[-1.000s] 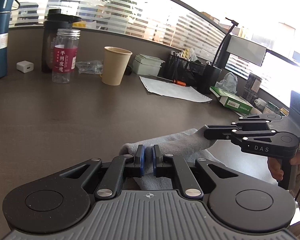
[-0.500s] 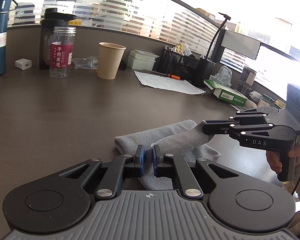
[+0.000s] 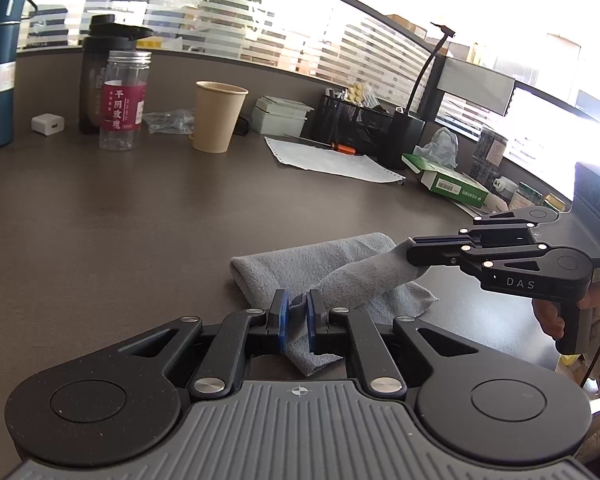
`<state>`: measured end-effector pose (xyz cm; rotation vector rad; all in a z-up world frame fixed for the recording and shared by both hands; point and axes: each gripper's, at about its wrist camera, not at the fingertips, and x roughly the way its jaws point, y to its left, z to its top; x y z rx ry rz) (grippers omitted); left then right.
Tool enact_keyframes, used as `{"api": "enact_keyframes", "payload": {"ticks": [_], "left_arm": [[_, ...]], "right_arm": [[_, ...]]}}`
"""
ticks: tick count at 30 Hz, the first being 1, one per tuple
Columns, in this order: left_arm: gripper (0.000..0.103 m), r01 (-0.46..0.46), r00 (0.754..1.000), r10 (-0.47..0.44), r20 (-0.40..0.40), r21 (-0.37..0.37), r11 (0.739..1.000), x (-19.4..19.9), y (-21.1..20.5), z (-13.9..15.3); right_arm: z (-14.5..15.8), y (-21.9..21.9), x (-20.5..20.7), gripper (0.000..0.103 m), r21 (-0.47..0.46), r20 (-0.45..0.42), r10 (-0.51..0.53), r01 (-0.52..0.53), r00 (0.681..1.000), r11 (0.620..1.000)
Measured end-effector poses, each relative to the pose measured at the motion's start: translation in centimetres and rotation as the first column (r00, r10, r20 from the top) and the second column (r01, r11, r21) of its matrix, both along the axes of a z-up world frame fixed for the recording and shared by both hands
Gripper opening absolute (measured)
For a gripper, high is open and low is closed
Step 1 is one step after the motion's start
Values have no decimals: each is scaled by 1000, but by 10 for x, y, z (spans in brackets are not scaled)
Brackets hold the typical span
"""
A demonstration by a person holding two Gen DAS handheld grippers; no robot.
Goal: Fold towel
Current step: 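Lift the gripped towel edge with both grippers, raising it off the desk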
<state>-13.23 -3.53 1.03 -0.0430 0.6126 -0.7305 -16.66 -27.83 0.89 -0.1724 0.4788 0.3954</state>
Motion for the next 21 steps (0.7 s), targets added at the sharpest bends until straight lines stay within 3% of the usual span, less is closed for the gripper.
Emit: {"api": "enact_keyframes", "payload": {"ticks": [21], "left_arm": [[17,35,999,-35,2,23,999,-14,-2,-2]], "right_arm": [[-3,4,-19,9,-109,-13,30,-31,999,994]]}}
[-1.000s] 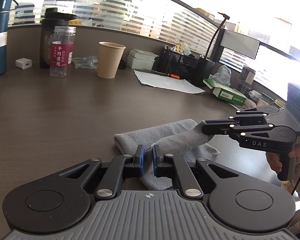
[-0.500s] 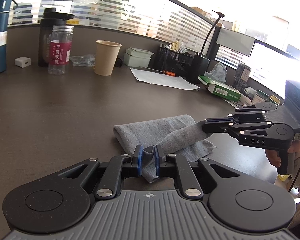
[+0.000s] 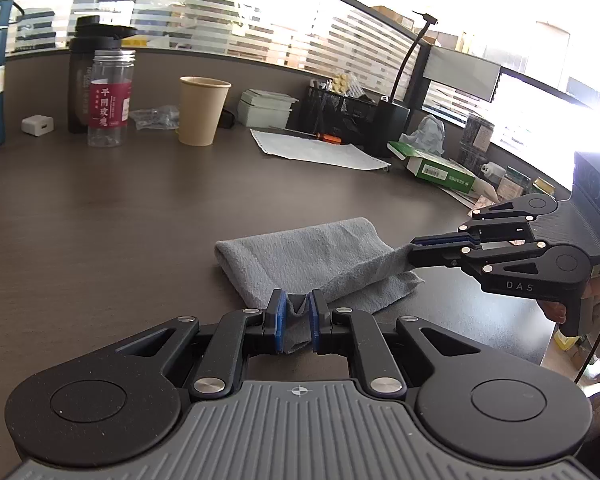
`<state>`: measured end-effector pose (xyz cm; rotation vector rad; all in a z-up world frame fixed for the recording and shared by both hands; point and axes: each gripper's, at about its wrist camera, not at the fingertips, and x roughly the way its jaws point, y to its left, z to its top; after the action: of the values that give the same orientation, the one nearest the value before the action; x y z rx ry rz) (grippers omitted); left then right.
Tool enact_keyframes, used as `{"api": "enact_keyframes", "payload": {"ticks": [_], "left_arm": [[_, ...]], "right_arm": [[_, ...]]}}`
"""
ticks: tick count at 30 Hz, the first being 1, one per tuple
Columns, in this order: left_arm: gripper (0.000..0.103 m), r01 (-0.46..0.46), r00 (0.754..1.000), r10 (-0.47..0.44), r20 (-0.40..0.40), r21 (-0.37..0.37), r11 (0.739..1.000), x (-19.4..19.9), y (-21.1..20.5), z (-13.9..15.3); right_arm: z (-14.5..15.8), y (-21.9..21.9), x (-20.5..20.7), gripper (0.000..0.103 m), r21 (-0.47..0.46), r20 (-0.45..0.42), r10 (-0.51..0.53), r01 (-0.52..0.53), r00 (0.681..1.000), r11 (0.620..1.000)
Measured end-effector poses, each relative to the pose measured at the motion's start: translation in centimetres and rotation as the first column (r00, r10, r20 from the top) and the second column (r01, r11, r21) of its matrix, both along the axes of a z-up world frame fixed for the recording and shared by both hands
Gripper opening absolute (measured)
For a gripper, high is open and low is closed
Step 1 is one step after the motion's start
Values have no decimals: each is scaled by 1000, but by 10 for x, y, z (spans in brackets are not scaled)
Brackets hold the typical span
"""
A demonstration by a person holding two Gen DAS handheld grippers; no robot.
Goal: Fold towel
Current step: 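Lift the gripped towel edge with both grippers, raising it off the desk, then carry the held edge over the towel with both grippers, folding it again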
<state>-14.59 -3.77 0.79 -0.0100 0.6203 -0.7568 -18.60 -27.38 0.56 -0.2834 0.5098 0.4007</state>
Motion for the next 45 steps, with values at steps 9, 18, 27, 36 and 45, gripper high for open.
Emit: {"api": "enact_keyframes", "payload": {"ticks": [9,18,27,36,45], "left_arm": [[17,0,1000,0,-5,8,1000,-2,1,-3],[15,5,1000,-5,-1,19,1000,-4,1,-4],[10,-20,999,20,37,5,1000,7,0,10],[7,-80,990,84,117,-37,996,53,-4,47],[7,-61,991,66,113,-42,997,61,-8,46]], "right_arm": [[-5,7,-2,11,-57,-6,16,-16,1000,998],[-6,8,0,5,-73,-10,32,-32,999,997],[-4,6,2,4,-72,5,30,-29,1000,997],[-1,4,3,4,-70,20,28,-27,999,997],[1,3,5,4,-69,35,26,-24,999,997]]}}
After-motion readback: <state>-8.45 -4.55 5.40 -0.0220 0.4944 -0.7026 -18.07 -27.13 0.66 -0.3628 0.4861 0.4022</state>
